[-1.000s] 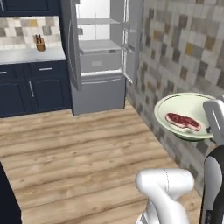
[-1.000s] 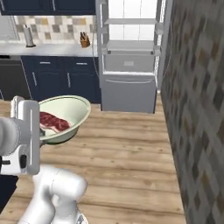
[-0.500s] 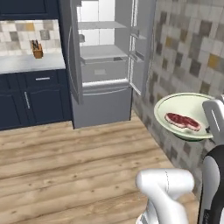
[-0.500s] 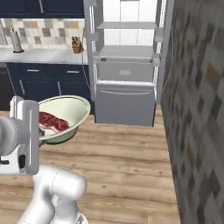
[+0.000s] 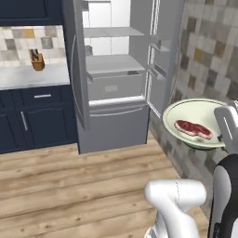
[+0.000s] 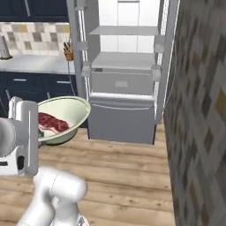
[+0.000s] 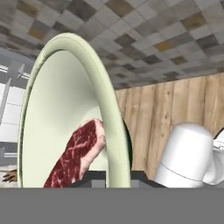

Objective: Place one of the steaks on the plate and the other in the bowl. Then place the bowl in the fridge.

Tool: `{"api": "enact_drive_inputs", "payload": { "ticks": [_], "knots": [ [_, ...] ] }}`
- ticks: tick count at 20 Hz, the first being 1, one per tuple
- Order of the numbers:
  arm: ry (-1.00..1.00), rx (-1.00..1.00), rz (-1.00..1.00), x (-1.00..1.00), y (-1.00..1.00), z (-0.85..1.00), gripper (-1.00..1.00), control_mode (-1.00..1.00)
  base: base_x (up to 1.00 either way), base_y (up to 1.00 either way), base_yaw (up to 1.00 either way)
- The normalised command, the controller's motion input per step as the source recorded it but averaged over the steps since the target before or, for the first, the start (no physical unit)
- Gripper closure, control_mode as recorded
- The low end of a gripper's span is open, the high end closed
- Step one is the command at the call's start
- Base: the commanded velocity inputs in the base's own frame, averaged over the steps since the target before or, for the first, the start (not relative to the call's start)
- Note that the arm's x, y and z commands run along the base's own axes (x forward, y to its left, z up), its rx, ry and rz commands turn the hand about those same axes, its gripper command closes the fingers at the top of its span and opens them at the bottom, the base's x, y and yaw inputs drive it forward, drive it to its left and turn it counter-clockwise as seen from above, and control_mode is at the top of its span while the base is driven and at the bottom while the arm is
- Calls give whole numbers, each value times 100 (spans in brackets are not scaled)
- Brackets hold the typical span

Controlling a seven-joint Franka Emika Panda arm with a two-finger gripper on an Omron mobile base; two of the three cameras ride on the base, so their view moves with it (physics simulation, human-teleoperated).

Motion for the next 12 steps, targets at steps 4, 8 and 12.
{"api": "enact_drive_inputs", "payload": {
  "ticks": [4,8,12],
  "knots": [
    [0,0,0,0,0,0,100,100,100,-58,19],
    [0,0,0,0,0,0,100,100,100,-13,17],
    [0,0,0,0,0,0,100,100,100,-37,17]
  ]
}}
